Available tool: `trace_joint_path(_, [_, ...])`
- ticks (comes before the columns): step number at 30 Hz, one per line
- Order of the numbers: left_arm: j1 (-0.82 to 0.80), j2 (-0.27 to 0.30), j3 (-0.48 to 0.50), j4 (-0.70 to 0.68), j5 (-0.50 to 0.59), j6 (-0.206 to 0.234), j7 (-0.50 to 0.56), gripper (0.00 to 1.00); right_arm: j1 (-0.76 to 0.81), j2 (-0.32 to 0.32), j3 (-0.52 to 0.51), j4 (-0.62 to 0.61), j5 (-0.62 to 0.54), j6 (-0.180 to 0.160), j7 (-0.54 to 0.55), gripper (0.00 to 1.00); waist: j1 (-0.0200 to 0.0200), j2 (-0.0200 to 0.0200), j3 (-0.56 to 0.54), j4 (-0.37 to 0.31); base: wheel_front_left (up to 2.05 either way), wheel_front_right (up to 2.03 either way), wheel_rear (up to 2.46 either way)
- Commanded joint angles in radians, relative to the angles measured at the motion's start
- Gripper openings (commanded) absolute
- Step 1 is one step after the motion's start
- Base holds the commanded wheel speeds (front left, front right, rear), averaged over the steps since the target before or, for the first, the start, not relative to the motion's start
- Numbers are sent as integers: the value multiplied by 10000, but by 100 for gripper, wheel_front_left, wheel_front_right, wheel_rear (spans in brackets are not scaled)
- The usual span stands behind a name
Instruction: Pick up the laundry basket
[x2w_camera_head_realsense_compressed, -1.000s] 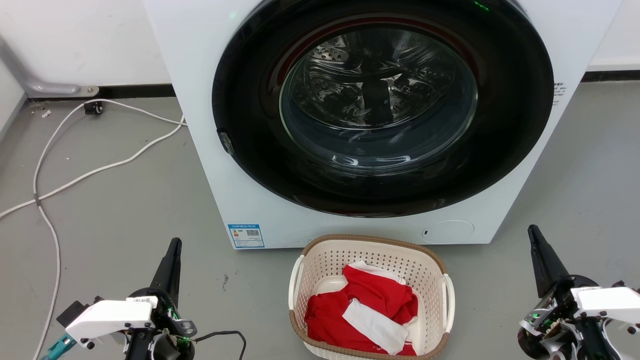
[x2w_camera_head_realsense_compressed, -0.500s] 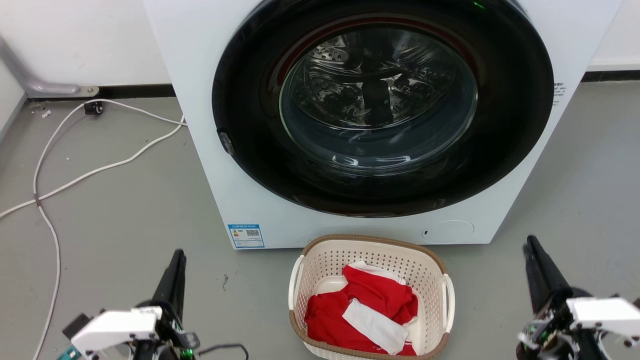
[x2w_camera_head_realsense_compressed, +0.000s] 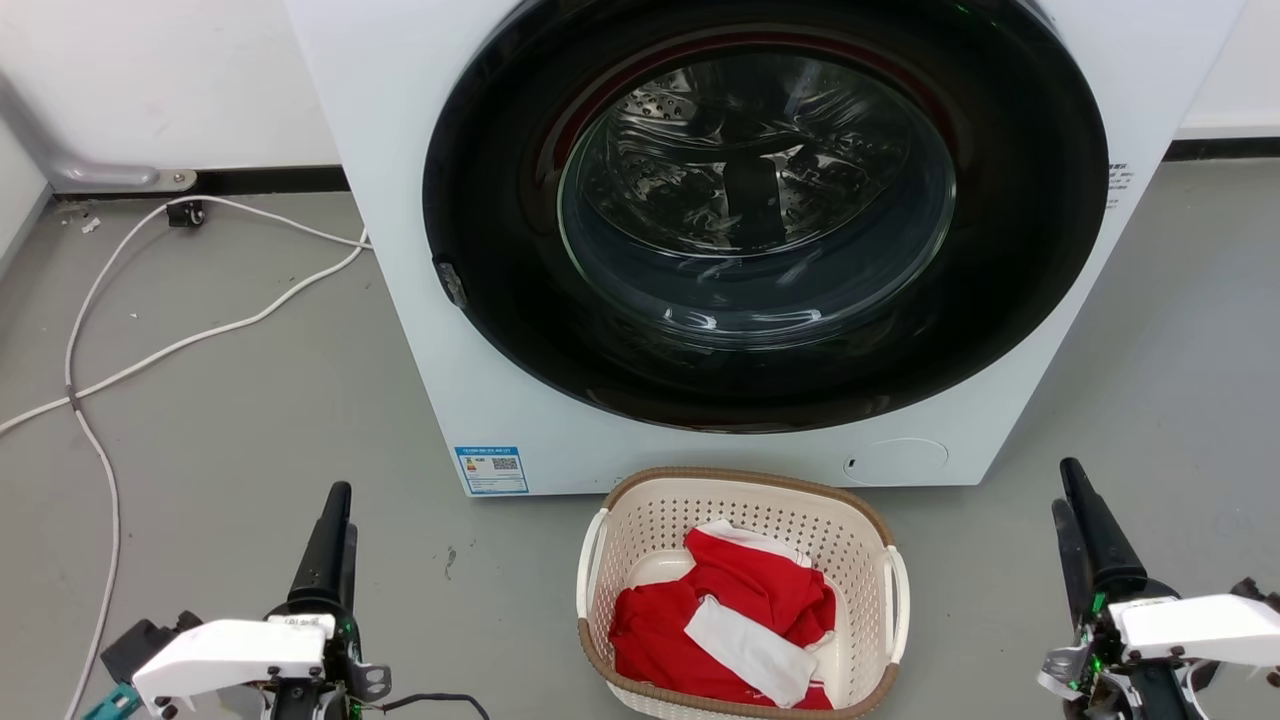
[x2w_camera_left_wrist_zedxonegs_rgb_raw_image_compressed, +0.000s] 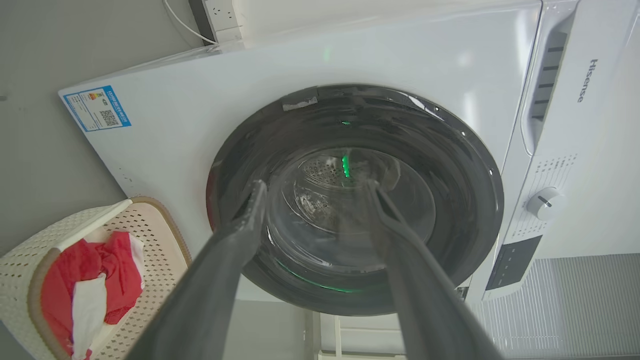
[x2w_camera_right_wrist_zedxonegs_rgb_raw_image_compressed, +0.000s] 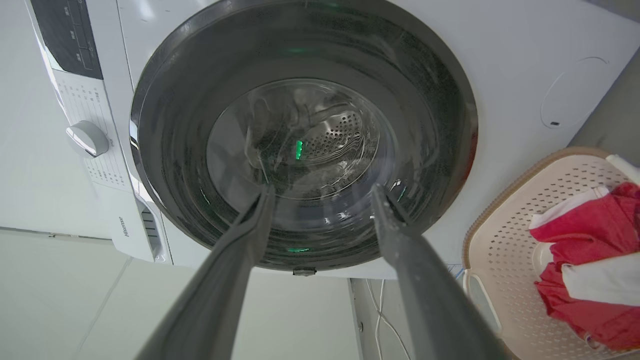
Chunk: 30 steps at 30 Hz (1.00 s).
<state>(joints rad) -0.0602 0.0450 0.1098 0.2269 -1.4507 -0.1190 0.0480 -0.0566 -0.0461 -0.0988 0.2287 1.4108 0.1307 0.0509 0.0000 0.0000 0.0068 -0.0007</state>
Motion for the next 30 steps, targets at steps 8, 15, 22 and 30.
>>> trace_joint_path(8, [-80,38,-365,-747,1903,383,-386,100,17,-25,241,-722,-2115,0,-387,100,0,0,26,-6,0,0,0])
trace_joint_path(15, [-10,42,-767,-1058,3406,762,-669,100,121,-29,416,-1180,-3718,0,-674,100,0,0,43,-1,0,0,0])
trace_joint_path(22, [38,45,-1091,-1286,4795,1126,-934,100,262,-32,554,-1510,-5278,0,-940,100,0,0,57,4,0,0,0])
trace_joint_path(30, [108,49,-1331,-1570,6076,1305,-1212,100,380,-35,668,-1779,-6662,0,-1225,100,0,0,77,3,0,0,0])
